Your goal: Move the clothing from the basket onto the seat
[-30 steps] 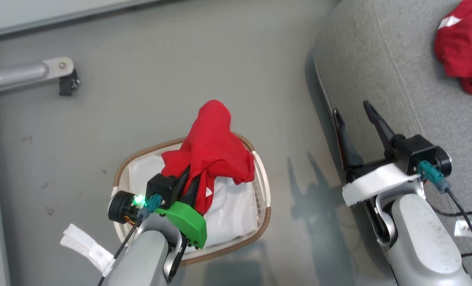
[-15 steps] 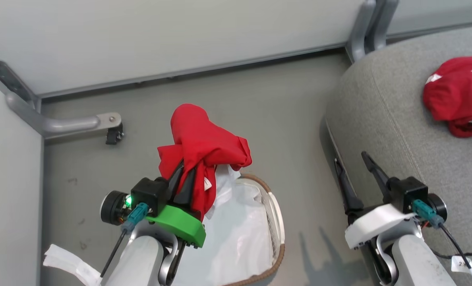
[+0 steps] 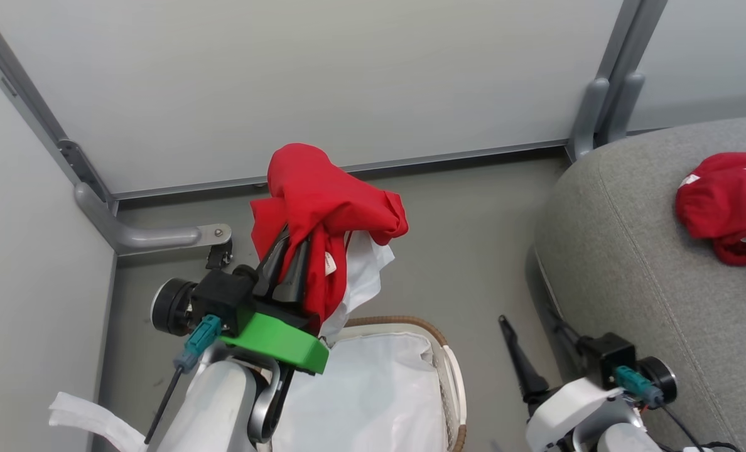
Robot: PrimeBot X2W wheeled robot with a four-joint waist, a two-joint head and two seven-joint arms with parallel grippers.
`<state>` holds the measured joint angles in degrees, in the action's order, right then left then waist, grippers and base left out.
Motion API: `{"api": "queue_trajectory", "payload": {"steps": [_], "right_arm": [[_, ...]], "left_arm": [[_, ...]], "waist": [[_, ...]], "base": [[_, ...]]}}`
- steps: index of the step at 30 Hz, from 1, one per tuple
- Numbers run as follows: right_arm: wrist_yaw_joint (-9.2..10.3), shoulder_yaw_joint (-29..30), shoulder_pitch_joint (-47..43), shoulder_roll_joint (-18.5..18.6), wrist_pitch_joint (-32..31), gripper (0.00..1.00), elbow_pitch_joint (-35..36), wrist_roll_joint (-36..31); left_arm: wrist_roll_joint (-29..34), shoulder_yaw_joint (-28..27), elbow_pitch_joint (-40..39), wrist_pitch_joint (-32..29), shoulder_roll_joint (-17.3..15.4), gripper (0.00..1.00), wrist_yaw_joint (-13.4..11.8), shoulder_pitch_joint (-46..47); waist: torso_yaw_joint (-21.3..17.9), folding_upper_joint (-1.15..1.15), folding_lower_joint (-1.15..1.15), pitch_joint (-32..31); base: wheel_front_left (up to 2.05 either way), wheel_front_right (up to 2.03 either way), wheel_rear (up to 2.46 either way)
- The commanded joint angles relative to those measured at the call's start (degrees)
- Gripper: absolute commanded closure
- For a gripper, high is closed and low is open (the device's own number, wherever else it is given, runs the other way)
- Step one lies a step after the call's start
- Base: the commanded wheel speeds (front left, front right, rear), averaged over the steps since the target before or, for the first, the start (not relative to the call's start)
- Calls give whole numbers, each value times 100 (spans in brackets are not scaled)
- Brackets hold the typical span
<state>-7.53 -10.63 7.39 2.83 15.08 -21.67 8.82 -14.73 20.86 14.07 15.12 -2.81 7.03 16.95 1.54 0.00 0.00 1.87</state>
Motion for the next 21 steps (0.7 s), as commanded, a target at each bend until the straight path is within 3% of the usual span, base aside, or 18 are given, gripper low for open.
{"api": "queue_trajectory", "payload": {"steps": [1, 12, 21], "right_arm": [[8, -110, -70, 21, 13, 0, -11, -56], [8, -1323, 651, 131, 12, 0, 148, -571], [8, -1849, 1464, 186, 12, 0, 174, -1049]], "left_arm": [[-50, 23, -32, 4, -20, 100, -27, -87], [-152, 292, -3, 4, -20, 100, -47, -33], [-245, 584, 76, 4, -19, 100, -83, 7]], "waist": [[75, 0, 0, -70], [288, 0, 0, -45], [479, 0, 0, -39]], "base": [[0, 0, 0], [0, 0, 0], [0, 0, 0]]}}
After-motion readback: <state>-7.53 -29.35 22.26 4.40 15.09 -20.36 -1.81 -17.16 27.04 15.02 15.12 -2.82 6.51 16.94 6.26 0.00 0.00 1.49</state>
